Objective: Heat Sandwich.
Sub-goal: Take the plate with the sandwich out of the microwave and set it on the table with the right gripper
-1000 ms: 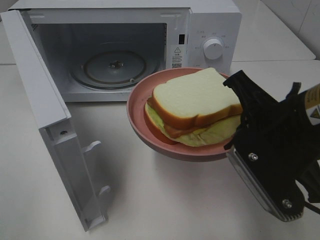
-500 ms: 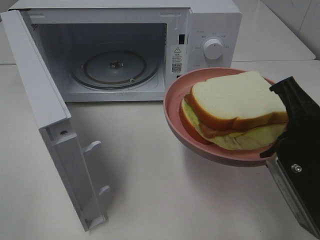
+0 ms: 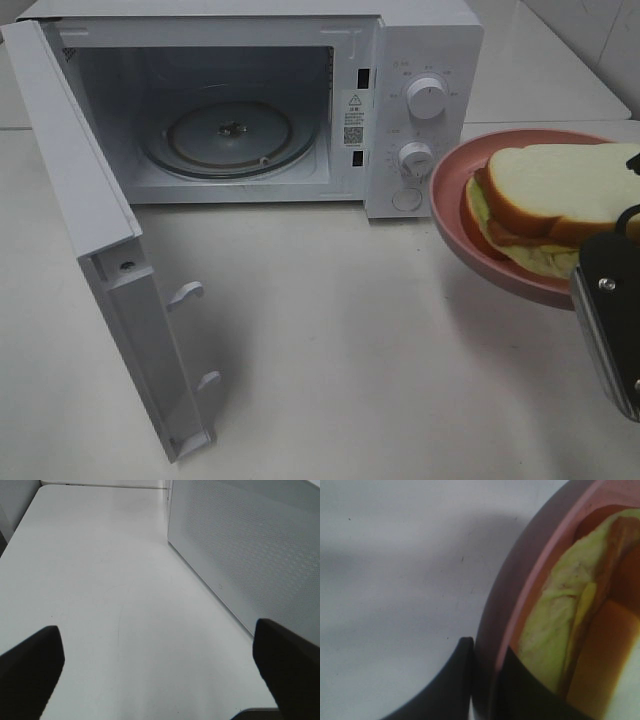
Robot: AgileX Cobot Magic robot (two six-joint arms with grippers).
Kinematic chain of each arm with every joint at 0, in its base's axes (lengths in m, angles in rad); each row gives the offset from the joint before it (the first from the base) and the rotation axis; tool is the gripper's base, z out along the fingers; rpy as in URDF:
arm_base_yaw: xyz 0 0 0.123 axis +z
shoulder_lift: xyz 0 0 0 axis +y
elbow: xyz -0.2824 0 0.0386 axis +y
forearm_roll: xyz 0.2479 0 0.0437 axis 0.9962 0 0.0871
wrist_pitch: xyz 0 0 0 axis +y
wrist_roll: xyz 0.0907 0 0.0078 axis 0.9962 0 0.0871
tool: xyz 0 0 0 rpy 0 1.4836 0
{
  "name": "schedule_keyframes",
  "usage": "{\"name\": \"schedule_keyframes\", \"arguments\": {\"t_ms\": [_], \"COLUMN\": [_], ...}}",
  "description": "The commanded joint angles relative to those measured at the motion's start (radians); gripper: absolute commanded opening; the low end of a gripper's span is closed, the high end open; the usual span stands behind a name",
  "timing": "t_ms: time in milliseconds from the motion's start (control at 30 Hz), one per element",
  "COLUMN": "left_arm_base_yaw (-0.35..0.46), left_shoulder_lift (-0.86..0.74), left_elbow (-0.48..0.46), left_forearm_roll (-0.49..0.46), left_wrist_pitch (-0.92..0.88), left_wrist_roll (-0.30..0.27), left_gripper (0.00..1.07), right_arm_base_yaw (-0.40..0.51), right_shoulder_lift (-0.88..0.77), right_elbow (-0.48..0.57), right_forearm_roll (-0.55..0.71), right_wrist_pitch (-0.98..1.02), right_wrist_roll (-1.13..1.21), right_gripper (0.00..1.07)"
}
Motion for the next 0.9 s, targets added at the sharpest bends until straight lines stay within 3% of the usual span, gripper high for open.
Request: {"name": "schedule_keyframes", "arguments": {"t_ms": [33, 567, 900], "left_arm_base_yaw": [0.004, 0.004, 0.004], "left_shoulder_lift": [-0.016, -0.016, -0.016], "left_elbow": [0.003, 0.003, 0.003], "left_forearm_roll": [-0.002, -0.002, -0.002], "left_wrist_pitch": [-0.015, -0.015, -0.015], "left_wrist_roll": [0.001, 0.001, 0.001], "left_gripper": [0.98, 0.98, 0.98], "right_arm_base_yaw": [0.003, 0.003, 0.003], "right_shoulder_lift": [-0.009, -0.006, 0.039], "right_elbow": [0.000, 0.000, -0.007], "right_forearm_roll": [-0.060, -0.212, -0.220], "right_wrist_pitch": [0.022, 0.185, 0.227], "right_wrist_roll": [0.091, 0.580, 0.724], "right_gripper": [0.02, 0.00, 0.00]}}
